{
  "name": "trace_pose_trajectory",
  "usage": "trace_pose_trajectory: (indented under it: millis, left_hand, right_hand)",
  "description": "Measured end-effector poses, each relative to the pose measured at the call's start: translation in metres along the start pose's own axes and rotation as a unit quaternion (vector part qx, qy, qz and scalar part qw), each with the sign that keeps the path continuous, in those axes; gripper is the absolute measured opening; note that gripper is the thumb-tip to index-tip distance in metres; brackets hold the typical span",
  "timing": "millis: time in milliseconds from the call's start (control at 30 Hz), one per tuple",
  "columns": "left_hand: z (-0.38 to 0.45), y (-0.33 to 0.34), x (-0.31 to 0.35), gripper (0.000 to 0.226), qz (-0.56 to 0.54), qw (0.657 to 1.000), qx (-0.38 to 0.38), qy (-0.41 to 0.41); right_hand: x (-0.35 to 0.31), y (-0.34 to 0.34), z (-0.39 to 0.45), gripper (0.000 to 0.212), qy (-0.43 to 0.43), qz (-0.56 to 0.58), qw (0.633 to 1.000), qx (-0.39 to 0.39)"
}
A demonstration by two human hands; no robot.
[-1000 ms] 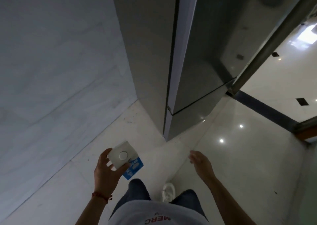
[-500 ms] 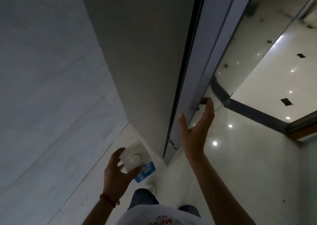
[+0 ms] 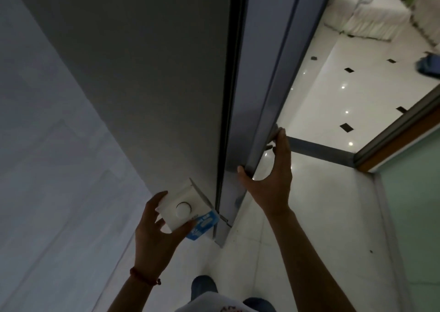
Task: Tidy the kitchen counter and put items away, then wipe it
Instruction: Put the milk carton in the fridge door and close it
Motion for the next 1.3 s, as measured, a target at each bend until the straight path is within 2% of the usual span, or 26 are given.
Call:
trace_pose_trajectory:
  millis: [400, 500, 600, 700, 767, 867, 967, 1033, 1100, 1167, 1300]
  left_hand:
    - [0.004, -0.012, 0.033, 0.076, -0.010, 0.996, 0.035, 0.076]
    - [0.005, -0.016, 0.041, 0.077, -0.018, 0.995, 0.032, 0.088]
    - [0.008, -0.011, 0.053, 0.078, -0.022, 0.994, 0.010, 0.104]
    - [0.012, 0.004, 0.071, 0.076, -0.034, 0.992, -0.015, 0.117]
    - [0.015, 0.018, 0.090, 0.076, -0.034, 0.988, -0.038, 0.148]
    - [0.018, 0.044, 0.122, 0.079, -0.017, 0.975, -0.074, 0.207]
    - [0.023, 0.068, 0.157, 0.079, -0.035, 0.961, -0.111, 0.252]
    - [0.026, 0.081, 0.186, 0.074, -0.047, 0.950, -0.132, 0.280]
    - [0.029, 0.090, 0.215, 0.079, -0.072, 0.938, -0.146, 0.306]
    - [0.035, 0.099, 0.242, 0.085, -0.093, 0.931, -0.139, 0.324]
    - [0.046, 0.122, 0.288, 0.079, -0.145, 0.924, -0.102, 0.338]
  right_hand:
    - [-0.007, -0.008, -0.003, 0.090, 0.017, -0.012, 0.999, -0.029]
    - [0.001, -0.042, -0.009, 0.084, 0.006, -0.003, 0.999, -0.034]
    - [0.014, -0.091, -0.022, 0.074, 0.051, -0.019, 0.998, -0.035]
    - [0.015, -0.142, -0.043, 0.073, 0.066, -0.048, 0.995, 0.049]
    - [0.007, -0.171, -0.055, 0.078, 0.040, -0.064, 0.988, 0.132]
    - [-0.012, -0.201, -0.060, 0.074, -0.019, -0.103, 0.967, 0.231]
    - [-0.021, -0.218, -0.046, 0.069, -0.047, -0.170, 0.949, 0.263]
    - [-0.012, -0.232, -0.034, 0.069, -0.018, -0.185, 0.945, 0.270]
    - [0.001, -0.252, -0.025, 0.067, 0.004, -0.181, 0.942, 0.281]
    - [0.015, -0.277, -0.017, 0.065, 0.013, -0.155, 0.939, 0.307]
    - [0.041, -0.324, 0.002, 0.064, 0.005, -0.122, 0.935, 0.332]
Point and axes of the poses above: each hand's wrist, its own z-axis towards the middle knuckle, its own y-axis out of the palm, x = y × z, the point moved 7 cm from there along z, towards the middle knuckle, and after that the axes turned 14 degrees about z, right-handed, at the moved point
